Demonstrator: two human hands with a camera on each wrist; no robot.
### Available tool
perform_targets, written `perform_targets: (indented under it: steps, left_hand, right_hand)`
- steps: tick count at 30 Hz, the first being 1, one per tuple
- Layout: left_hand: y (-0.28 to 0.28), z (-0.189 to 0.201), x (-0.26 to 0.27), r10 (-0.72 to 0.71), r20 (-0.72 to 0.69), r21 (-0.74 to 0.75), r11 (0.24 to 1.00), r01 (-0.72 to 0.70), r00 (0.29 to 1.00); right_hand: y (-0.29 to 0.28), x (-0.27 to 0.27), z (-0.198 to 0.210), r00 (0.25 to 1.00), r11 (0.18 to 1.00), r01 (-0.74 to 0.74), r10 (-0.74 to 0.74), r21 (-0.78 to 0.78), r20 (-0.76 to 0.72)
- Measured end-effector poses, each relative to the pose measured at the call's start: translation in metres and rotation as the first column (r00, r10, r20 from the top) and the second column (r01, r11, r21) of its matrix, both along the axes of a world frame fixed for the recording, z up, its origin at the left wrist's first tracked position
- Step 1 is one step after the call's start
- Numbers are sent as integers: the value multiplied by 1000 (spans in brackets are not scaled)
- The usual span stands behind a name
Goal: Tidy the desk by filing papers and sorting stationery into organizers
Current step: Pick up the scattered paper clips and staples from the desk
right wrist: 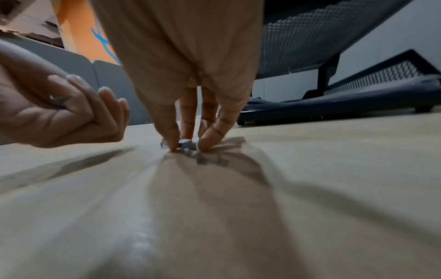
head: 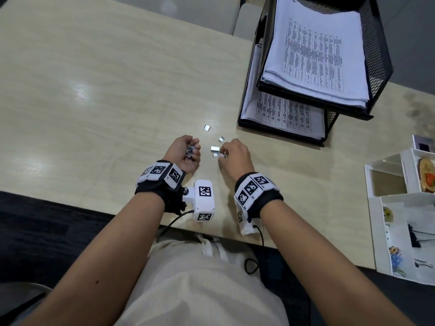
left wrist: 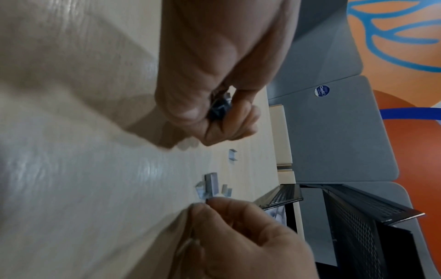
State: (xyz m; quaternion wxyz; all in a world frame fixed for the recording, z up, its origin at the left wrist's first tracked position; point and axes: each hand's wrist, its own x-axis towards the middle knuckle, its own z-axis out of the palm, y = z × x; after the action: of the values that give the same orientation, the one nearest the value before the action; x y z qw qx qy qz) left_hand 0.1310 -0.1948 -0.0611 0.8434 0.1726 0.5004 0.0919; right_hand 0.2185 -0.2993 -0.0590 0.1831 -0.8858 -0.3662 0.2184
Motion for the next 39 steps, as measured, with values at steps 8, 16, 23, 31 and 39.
perform_targets:
  steps: [8,16,23,31,39]
  left_hand:
    - [-10,0,7,22,38,-5,1000,-22,999]
    - [-27,7,22,-99,52,-40,994,101,994]
    - [-3,6,10,-85,55,9,996,85,995]
    - [8,1,2,11,34,32,999,-12,999]
    - [19,-6,-5,128,55,16,992,-129,990]
  right_hand:
    - [-13,18,14,966,970,221,-203,100,-163]
    - [-13,15,48,963,929,183,-104,323,-248]
    - [-51,14,4,983,1000,7,-8,-10,-182]
    - [-21,11,4,989,998,51,-48,19,-139]
    - [23,9,8,993,995,-41,52,92,-111]
